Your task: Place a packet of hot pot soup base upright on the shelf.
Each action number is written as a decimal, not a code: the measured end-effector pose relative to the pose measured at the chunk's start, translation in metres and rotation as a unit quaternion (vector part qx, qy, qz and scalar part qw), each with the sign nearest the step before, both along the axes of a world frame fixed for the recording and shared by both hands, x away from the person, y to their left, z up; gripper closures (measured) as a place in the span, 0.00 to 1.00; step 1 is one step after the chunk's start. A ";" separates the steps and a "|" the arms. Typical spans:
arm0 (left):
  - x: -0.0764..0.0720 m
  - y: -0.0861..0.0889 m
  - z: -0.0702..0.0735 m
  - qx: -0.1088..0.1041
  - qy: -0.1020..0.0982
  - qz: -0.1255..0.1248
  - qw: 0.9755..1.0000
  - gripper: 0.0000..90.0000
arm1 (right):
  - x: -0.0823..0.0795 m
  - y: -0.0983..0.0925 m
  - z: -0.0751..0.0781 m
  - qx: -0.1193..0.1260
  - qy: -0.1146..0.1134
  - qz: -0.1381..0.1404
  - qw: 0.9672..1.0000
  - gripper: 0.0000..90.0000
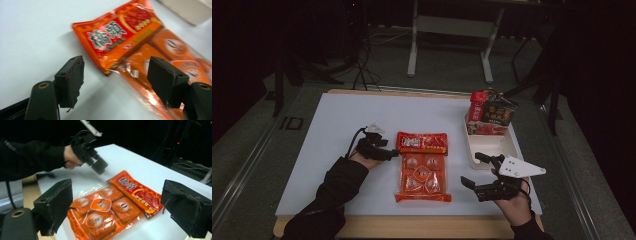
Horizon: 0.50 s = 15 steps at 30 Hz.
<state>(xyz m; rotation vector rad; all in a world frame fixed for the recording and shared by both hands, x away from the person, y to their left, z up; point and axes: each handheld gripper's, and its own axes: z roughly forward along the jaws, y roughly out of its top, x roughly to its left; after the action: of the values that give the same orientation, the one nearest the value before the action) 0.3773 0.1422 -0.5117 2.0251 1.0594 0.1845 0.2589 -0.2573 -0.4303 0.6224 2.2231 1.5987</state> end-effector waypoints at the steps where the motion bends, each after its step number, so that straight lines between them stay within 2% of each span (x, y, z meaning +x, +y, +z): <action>1: 0.002 0.002 -0.001 0.001 -0.003 0.007 1.000 0.33 | -0.001 0.001 0.000 -0.004 0.000 0.001 1.000 0.12; 9: 0.018 0.006 -0.010 0.003 -0.005 0.028 1.000 0.31 | -0.003 0.009 -0.003 -0.029 -0.005 0.009 1.000 0.12; 15: 0.026 -0.001 -0.016 0.008 -0.001 0.034 0.999 0.34 | -0.002 0.010 -0.004 -0.026 0.002 0.011 1.000 0.12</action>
<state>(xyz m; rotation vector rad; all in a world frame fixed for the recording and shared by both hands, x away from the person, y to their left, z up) 0.4032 0.1410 -0.5273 2.0044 1.1295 0.2323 0.2565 -0.2478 -0.4345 0.5879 2.2747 1.5453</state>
